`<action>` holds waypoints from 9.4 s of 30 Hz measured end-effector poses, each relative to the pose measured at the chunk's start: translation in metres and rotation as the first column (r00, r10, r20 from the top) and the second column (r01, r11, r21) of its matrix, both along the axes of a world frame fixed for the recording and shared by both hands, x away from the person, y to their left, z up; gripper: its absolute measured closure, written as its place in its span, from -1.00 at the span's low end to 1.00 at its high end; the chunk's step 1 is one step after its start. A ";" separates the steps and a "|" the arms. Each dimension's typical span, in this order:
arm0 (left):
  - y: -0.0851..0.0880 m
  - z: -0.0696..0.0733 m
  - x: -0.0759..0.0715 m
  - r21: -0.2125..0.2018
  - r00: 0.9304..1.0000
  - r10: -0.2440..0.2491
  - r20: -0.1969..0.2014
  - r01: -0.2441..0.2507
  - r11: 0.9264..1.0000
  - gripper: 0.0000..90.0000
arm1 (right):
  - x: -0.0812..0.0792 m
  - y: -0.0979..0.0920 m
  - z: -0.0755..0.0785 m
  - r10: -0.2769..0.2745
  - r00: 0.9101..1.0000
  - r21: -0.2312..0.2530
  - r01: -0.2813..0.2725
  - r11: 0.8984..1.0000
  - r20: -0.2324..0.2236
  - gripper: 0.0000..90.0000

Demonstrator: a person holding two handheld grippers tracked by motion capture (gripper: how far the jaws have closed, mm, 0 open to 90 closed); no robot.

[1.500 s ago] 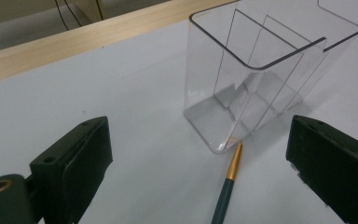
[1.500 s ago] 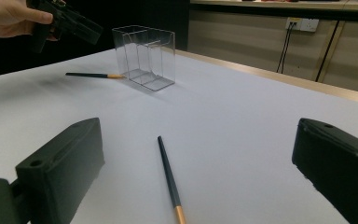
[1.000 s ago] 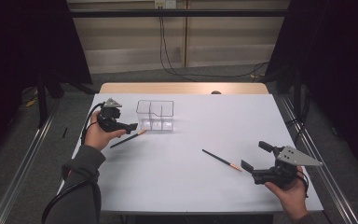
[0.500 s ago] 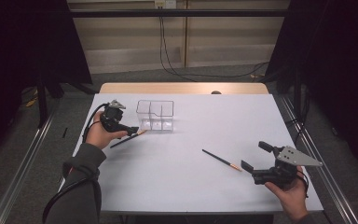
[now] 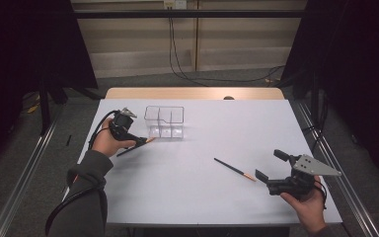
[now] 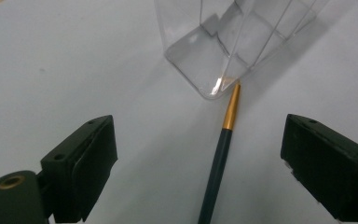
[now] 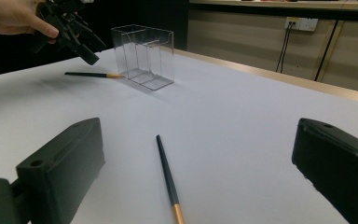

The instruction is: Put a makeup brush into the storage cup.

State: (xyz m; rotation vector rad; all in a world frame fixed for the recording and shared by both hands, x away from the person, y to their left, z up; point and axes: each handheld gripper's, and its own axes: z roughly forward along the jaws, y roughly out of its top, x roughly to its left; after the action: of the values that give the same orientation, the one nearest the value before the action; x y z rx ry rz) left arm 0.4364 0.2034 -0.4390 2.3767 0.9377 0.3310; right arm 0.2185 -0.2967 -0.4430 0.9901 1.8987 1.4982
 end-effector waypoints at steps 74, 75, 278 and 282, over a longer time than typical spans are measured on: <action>-0.015 -0.014 0.006 0.089 0.973 -0.124 -0.194 0.143 0.986 0.83 | 0.000 -0.001 -0.001 0.000 1.000 0.003 0.000 1.000 -0.006 -0.97; -0.016 -0.014 0.005 0.084 0.974 -0.121 -0.192 0.139 0.987 0.83 | 0.000 -0.001 -0.001 0.000 1.000 0.002 0.000 1.000 -0.004 -0.97; -0.065 0.057 -0.010 -0.671 0.921 0.192 0.338 0.093 0.735 0.85 | 0.002 -0.004 -0.003 -0.008 1.000 0.007 0.008 1.000 -0.010 -0.98; -0.068 0.057 -0.009 -0.666 0.917 0.199 0.345 0.089 0.741 0.85 | 0.002 -0.004 -0.003 -0.008 1.000 0.008 0.008 1.000 -0.010 -0.98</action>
State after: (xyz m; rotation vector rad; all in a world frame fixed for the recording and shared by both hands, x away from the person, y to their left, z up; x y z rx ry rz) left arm 0.4275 0.1353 -0.3817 1.5327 0.7606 0.3965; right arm 0.2205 -0.3009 -0.4458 1.0095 1.8943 1.5002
